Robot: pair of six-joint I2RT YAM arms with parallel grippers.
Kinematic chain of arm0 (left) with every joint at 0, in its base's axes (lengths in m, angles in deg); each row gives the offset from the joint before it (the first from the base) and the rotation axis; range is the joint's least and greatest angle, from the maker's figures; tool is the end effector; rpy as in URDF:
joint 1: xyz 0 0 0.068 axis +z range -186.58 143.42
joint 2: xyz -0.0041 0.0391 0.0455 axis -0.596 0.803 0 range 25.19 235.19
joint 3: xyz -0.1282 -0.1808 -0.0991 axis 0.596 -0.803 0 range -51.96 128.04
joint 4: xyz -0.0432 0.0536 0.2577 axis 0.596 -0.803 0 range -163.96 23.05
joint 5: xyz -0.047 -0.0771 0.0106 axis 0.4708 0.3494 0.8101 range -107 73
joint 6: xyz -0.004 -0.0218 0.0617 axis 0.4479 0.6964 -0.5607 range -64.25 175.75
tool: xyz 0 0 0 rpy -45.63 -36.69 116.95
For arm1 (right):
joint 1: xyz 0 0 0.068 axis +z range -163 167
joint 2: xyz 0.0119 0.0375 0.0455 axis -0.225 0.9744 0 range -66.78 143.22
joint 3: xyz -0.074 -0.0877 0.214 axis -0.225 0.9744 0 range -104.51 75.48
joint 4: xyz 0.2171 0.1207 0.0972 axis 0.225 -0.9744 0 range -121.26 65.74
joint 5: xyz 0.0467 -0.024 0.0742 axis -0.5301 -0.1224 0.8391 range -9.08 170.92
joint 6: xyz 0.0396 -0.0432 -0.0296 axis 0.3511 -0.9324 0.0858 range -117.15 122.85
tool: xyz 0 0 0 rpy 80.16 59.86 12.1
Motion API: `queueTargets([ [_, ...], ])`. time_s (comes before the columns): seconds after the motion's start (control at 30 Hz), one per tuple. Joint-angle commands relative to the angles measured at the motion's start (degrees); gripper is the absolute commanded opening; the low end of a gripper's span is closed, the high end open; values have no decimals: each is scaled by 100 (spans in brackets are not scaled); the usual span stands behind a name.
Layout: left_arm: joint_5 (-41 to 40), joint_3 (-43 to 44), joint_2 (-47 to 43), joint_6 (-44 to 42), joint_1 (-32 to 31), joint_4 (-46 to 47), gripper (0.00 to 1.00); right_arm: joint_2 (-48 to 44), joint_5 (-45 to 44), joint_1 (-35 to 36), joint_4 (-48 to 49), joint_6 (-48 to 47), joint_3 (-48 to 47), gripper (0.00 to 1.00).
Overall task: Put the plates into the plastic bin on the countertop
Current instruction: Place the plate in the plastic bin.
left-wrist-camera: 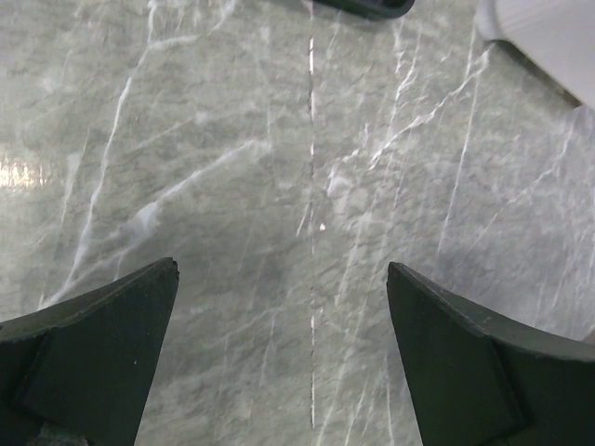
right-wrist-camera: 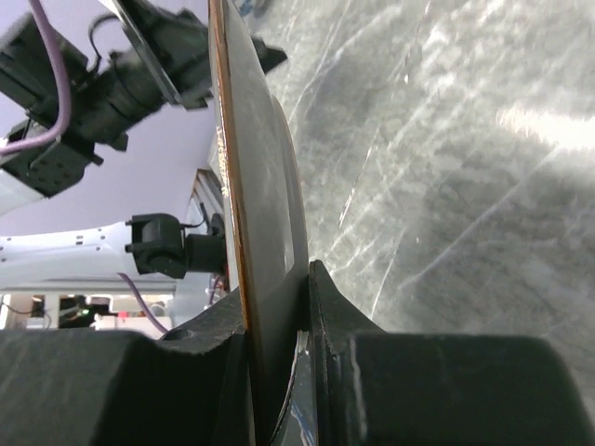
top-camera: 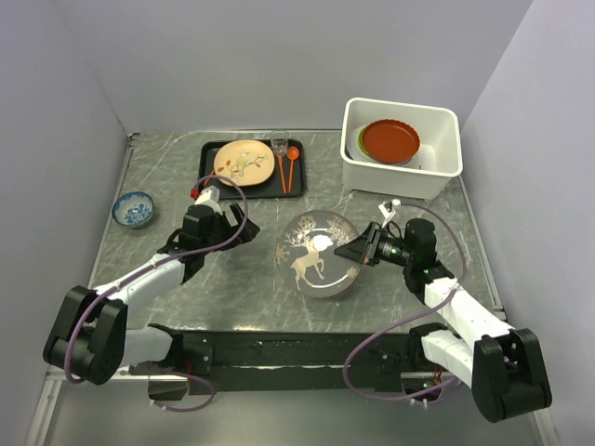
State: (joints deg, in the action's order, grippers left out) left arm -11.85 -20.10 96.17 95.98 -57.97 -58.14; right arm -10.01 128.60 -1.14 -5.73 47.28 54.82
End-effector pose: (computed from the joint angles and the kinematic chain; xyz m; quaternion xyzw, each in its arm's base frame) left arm 0.2633 -0.1082 0.1588 -0.1197 0.8584 -0.2881 0.4071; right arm 0.2211 0.0854 0.1761 -0.0222 0.7754 0.5424 0.3227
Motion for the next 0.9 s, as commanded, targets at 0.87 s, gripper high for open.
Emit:
queueTargets([
  [0.87,223,172,39,-437,3,-205,99,2549,558,-1089,1743,989,-2600,0],
])
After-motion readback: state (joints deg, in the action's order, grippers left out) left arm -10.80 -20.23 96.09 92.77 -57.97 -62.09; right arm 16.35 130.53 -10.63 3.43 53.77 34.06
